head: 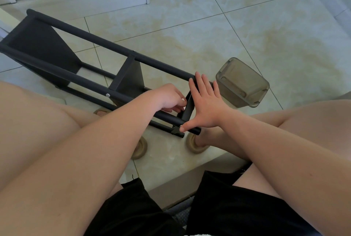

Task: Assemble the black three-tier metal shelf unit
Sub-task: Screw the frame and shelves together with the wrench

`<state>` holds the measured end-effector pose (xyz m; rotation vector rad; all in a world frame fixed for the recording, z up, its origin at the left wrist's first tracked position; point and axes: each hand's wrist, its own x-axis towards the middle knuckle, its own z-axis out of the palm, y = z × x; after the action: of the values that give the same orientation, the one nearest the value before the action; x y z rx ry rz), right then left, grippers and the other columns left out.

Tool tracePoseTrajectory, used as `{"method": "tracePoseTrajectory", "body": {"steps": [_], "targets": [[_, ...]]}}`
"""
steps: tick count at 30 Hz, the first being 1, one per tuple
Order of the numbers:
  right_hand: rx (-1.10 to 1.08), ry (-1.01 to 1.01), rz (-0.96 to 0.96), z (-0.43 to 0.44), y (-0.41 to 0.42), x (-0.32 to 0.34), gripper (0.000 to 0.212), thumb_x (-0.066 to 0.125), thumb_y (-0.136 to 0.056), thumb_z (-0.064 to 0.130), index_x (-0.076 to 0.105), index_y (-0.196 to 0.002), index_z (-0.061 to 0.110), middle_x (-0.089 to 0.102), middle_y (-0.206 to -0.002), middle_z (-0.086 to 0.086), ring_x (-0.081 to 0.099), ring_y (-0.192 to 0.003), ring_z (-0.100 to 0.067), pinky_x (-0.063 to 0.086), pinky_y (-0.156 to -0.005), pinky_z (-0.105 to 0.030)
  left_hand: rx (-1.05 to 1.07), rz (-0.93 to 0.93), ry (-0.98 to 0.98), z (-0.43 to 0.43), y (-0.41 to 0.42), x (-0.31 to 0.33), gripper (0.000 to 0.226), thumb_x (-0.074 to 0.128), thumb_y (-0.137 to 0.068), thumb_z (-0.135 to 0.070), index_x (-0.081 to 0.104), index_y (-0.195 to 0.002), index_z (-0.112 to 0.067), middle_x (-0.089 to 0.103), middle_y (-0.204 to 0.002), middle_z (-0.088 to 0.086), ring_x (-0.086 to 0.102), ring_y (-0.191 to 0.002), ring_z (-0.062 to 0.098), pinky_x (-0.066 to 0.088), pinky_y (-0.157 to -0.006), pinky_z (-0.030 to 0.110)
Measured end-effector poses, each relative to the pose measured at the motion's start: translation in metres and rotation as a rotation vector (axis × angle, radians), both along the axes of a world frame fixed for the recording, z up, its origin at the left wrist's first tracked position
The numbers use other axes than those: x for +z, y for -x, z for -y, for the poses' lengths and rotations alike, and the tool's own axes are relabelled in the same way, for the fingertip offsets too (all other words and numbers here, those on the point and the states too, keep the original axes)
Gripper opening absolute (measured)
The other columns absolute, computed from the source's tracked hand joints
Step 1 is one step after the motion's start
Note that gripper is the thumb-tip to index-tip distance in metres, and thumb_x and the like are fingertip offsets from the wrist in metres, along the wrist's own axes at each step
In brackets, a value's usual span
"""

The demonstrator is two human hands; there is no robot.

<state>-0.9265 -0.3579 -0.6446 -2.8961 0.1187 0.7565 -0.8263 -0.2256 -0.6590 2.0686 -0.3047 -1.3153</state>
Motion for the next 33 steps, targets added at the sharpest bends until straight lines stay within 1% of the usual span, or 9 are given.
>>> {"method": "tracePoseTrajectory", "body": {"steps": [2,5,10,14,17,21,23,29,33], "targets": [[-0.001,-0.001,-0.001,0.0,0.0,0.0,0.16,0.062,-0.051,0.095,-0.022,-0.157,0.01,-0.034,-0.161,-0.014,-0.032,-0.149,-0.031,-0.017,-0.12,-0.053,0.054,0.027,-0.007,0.002,0.002,-0.001,0.008,0.068,-0.093,-0.019,0.068,-0.1,-0.019,0.074,-0.081,-0.005,0.071,-0.075,0.004,0.052,-0.076,0.027],[-0.006,-0.005,0.005,0.0,0.0,0.0,0.16,0.063,-0.051,0.095,-0.021,-0.157,0.009,-0.034,-0.162,-0.014,-0.032,-0.149,-0.03,-0.017,-0.12,-0.053,0.098,0.061,-0.026,0.004,0.004,0.0,0.01,0.072,-0.09,-0.018,0.07,-0.1,-0.016,0.074,-0.077,-0.004,0.069,-0.072,0.003,0.049,-0.072,0.027],[-0.008,-0.003,0.011,-0.001,0.0,-0.001,0.161,0.064,-0.05,0.095,-0.02,-0.157,0.009,-0.033,-0.162,-0.014,-0.03,-0.15,-0.031,-0.017,-0.119,-0.053,0.127,0.076,-0.032,0.006,0.007,0.0,0.015,0.064,-0.096,-0.017,0.072,-0.108,-0.013,0.075,-0.082,-0.001,0.07,-0.072,0.005,0.045,-0.065,0.025],[-0.008,-0.003,0.013,-0.001,0.0,-0.001,0.161,0.063,-0.049,0.095,-0.019,-0.158,0.009,-0.032,-0.162,-0.014,-0.03,-0.15,-0.032,-0.016,-0.12,-0.054,0.126,0.076,-0.019,0.007,0.007,0.0,0.018,0.061,-0.097,-0.017,0.072,-0.11,-0.012,0.073,-0.079,-0.002,0.069,-0.072,0.006,0.046,-0.072,0.026],[-0.006,0.004,0.012,-0.001,0.0,-0.001,0.161,0.062,-0.049,0.096,-0.02,-0.157,0.009,-0.032,-0.162,-0.014,-0.029,-0.15,-0.032,-0.015,-0.12,-0.055,0.085,0.054,-0.031,0.006,0.005,0.002,0.019,0.06,-0.098,-0.018,0.07,-0.113,-0.013,0.073,-0.081,-0.004,0.069,-0.075,0.005,0.047,-0.073,0.028],[-0.001,0.004,0.01,-0.001,0.0,-0.002,0.161,0.061,-0.05,0.096,-0.02,-0.157,0.009,-0.032,-0.162,-0.015,-0.03,-0.15,-0.032,-0.015,-0.12,-0.055,0.013,0.041,-0.076,0.005,0.003,0.01,0.02,0.059,-0.099,-0.019,0.068,-0.114,-0.012,0.076,-0.091,-0.001,0.07,-0.084,0.007,0.053,-0.087,0.032],[-0.003,0.001,0.012,-0.001,0.0,-0.002,0.16,0.062,-0.05,0.096,-0.02,-0.157,0.009,-0.032,-0.162,-0.015,-0.029,-0.15,-0.032,-0.015,-0.12,-0.054,-0.009,0.053,-0.098,0.006,0.002,0.012,0.021,0.058,-0.099,-0.02,0.068,-0.116,-0.011,0.076,-0.094,0.0,0.07,-0.085,0.008,0.053,-0.09,0.034],[-0.003,-0.004,0.015,-0.001,0.0,-0.001,0.161,0.063,-0.05,0.096,-0.019,-0.158,0.009,-0.033,-0.162,-0.014,-0.03,-0.15,-0.031,-0.015,-0.121,-0.054,0.093,-0.001,-0.086,0.009,0.006,0.013,0.02,0.055,-0.099,-0.019,0.068,-0.111,-0.009,0.075,-0.085,-0.003,0.071,-0.082,0.008,0.052,-0.086,0.032],[-0.005,-0.003,0.009,0.0,0.0,-0.002,0.161,0.061,-0.05,0.096,-0.02,-0.157,0.01,-0.034,-0.162,-0.014,-0.031,-0.149,-0.031,-0.015,-0.121,-0.054,0.094,-0.048,-0.123,0.011,0.008,0.013,0.022,0.053,-0.101,-0.02,0.067,-0.109,-0.006,0.074,-0.084,-0.002,0.069,-0.079,0.009,0.049,-0.079,0.03]]}}
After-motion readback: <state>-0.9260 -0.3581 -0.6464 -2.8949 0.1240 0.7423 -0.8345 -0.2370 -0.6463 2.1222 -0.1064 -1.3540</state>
